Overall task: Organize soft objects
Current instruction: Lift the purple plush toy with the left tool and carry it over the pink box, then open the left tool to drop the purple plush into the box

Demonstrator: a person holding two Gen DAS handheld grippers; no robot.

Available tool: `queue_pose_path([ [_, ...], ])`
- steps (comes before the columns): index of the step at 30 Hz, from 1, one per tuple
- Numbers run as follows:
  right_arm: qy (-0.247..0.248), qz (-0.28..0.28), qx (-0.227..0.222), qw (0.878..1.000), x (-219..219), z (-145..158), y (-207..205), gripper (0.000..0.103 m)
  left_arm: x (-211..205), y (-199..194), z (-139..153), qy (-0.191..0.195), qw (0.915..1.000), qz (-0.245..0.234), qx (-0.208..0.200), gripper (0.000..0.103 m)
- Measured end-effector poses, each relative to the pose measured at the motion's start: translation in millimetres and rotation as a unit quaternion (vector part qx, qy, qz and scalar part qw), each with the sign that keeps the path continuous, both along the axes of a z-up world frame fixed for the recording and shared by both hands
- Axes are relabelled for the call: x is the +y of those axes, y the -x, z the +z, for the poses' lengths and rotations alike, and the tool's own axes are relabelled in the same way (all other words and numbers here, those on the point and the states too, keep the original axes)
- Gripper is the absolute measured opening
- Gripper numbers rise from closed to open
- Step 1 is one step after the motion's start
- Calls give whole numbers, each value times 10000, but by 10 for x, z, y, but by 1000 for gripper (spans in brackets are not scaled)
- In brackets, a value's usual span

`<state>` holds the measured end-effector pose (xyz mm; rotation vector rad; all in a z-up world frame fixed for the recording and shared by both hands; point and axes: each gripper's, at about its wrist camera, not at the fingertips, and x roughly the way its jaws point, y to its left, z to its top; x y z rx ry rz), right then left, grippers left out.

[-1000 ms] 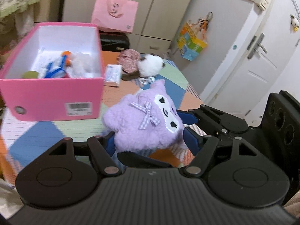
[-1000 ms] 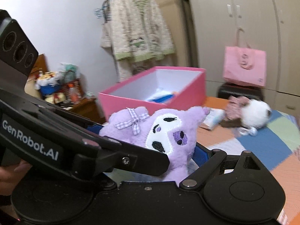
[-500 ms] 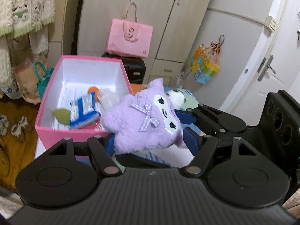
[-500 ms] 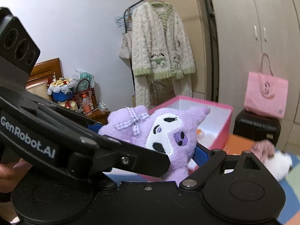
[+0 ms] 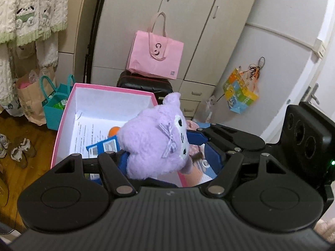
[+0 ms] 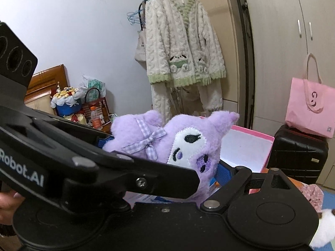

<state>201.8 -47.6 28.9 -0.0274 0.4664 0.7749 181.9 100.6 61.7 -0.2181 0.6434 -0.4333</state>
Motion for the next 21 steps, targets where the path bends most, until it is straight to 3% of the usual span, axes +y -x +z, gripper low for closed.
queue_pose_path([
  [3, 135, -33, 38, 9999, 52, -51, -182, 87, 22, -192, -53, -155, 9999, 15, -63, 69],
  [5, 291, -62, 44, 9995, 95, -84, -295, 78, 25, -298, -93, -266, 9996, 73, -70, 69],
  [10, 462, 94, 394, 9981, 166, -165, -608, 78, 113, -570, -219, -122, 9996, 186, 174, 69],
  [21, 1298, 285, 451, 9901, 417, -281, -950, 75, 266, -837, -430, 104, 9984, 321, 449, 68],
])
